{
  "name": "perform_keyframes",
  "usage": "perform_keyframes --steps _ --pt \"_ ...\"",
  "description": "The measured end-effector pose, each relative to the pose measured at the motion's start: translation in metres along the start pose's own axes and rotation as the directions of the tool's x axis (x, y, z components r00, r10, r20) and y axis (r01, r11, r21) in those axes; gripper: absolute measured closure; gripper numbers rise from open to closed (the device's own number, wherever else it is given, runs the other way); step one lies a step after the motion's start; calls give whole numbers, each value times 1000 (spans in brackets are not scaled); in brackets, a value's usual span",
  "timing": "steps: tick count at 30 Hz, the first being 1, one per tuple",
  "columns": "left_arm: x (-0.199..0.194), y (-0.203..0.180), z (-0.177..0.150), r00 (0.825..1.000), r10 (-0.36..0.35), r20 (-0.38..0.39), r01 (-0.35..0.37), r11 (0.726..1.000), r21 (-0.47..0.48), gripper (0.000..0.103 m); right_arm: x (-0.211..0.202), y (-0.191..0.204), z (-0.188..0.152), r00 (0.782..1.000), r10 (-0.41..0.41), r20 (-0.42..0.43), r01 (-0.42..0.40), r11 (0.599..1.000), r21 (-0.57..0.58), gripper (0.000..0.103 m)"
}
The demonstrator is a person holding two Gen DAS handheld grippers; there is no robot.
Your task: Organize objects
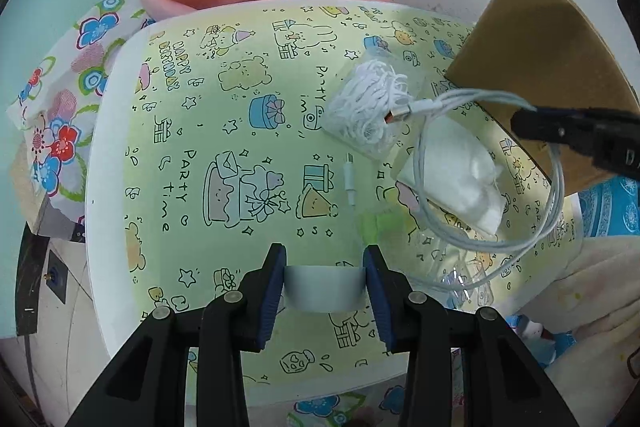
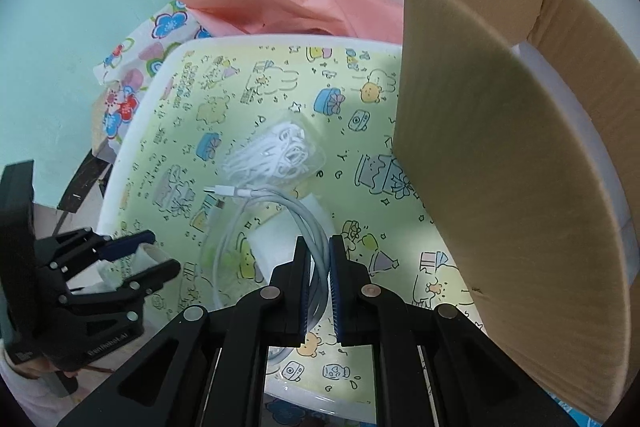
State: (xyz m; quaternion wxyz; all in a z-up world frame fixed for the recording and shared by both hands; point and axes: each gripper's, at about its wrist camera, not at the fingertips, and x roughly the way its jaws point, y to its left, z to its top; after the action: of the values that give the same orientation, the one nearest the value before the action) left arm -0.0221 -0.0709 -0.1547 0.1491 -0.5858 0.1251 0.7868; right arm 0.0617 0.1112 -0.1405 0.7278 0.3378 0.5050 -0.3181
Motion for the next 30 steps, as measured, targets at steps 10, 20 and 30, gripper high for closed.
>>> perform_keyframes --steps 10,20,30 --pt "-23 -25 11 1000 18 20 -19 999 48 62 -24 4 6 999 35 7 -34 999 -12 91" --pt "-40 -50 32 1000 29 6 -30 992 120 62 -53 12 10 1000 -11 -16 9 995 -96 91" --pt "-70 -68 45 998 29 55 -38 984 172 62 -80 11 15 999 -16 -32 12 993 -118 91"
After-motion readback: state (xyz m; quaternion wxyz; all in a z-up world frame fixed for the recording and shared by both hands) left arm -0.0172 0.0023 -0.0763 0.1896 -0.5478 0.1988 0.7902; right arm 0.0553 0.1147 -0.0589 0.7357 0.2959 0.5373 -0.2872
